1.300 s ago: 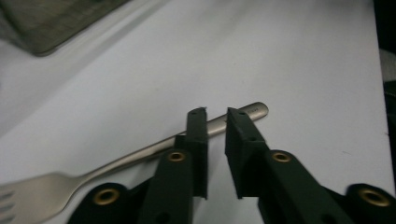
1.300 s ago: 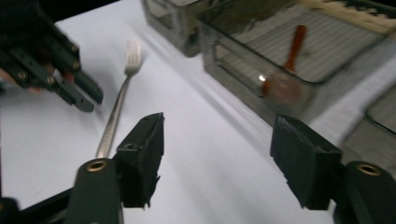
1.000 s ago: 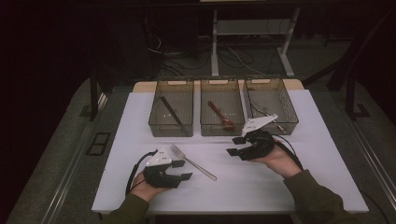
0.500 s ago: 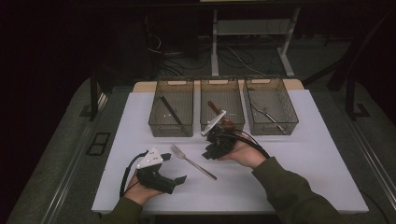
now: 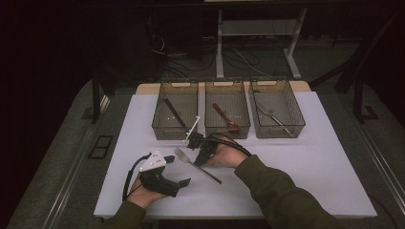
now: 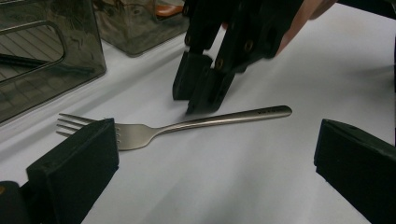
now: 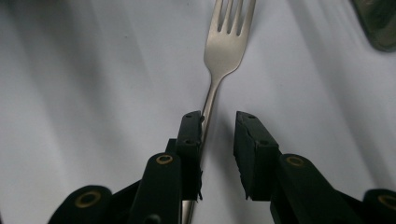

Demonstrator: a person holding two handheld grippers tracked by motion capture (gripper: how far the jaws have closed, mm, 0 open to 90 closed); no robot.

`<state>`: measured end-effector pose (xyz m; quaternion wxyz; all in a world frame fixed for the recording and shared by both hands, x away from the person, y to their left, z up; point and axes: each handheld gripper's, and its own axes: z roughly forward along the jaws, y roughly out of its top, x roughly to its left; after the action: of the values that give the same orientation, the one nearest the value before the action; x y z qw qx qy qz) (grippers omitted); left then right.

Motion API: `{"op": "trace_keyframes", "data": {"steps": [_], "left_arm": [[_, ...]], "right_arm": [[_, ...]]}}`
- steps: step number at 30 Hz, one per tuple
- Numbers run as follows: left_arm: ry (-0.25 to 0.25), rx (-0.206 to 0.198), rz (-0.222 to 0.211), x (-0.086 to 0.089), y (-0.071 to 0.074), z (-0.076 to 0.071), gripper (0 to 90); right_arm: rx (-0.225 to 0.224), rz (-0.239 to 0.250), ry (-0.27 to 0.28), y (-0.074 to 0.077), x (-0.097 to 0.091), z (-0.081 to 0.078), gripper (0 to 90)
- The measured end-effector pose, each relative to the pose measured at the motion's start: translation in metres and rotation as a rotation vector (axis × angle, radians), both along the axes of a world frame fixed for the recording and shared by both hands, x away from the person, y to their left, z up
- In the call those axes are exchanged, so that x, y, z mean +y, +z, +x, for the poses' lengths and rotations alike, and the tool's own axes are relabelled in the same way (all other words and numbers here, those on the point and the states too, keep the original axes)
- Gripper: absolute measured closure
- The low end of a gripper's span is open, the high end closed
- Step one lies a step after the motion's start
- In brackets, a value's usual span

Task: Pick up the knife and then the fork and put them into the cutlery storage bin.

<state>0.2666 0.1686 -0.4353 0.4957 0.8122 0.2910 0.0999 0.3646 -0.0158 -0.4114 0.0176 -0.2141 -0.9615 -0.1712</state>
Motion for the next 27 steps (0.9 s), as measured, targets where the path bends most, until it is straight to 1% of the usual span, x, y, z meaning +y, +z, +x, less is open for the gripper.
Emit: {"op": "trace_keyframes", "data": {"steps": [2,6,7,10,11,12,15,16,17,20,22,24,25,27], "left_arm": [[0.0,-0.002,0.002,0.0,0.0,0.0,0.0],[-0.002,0.001,-0.001,-0.001,0.0,0.0,0.0],[-0.005,0.002,-0.001,-0.001,0.0,0.0,0.0],[-0.01,0.002,0.003,-0.002,0.0,0.001,0.0],[-0.009,0.002,0.001,-0.002,0.0,0.001,0.0],[-0.009,0.002,0.001,-0.002,0.0,0.001,0.0],[-0.009,0.001,-0.002,-0.002,0.0,0.001,0.0],[-0.01,0.003,0.001,-0.002,0.0,0.001,0.0],[-0.011,0.003,-0.002,-0.003,0.0,0.001,0.0],[-0.012,0.005,-0.002,-0.002,0.0,0.001,0.0],[-0.015,0.003,0.002,-0.002,0.0,0.001,0.0],[-0.015,0.002,-0.002,-0.002,0.001,0.001,0.0],[-0.016,0.002,-0.001,-0.002,0.001,0.001,0.0],[-0.016,0.007,0.002,-0.002,0.001,0.001,0.0]], "right_arm": [[0.011,-0.015,0.005,-0.003,0.005,0.0,70.8],[0.015,-0.056,0.024,-0.006,0.014,-0.002,72.6],[0.006,-0.075,0.024,-0.008,0.015,-0.003,73.5],[-0.006,-0.1,0.027,-0.007,0.019,-0.004,74.7],[-0.021,-0.112,0.033,-0.008,0.02,-0.004,76.5],[-0.024,-0.122,0.029,-0.007,0.021,-0.005,76.7],[-0.03,-0.135,0.013,-0.007,0.023,-0.005,79.8],[-0.032,-0.137,0.006,-0.007,0.022,-0.005,82.5],[-0.035,-0.137,-0.003,-0.007,0.022,-0.004,83.6],[-0.038,-0.133,-0.006,-0.007,0.021,-0.005,83.9],[-0.03,-0.122,-0.02,-0.007,0.018,-0.005,83.9],[-0.028,-0.101,-0.031,-0.006,0.012,-0.003,83.9],[-0.023,-0.084,-0.05,-0.005,0.008,-0.003,84.0],[-0.024,-0.054,-0.067,-0.001,-0.002,-0.001,84.0]]}}
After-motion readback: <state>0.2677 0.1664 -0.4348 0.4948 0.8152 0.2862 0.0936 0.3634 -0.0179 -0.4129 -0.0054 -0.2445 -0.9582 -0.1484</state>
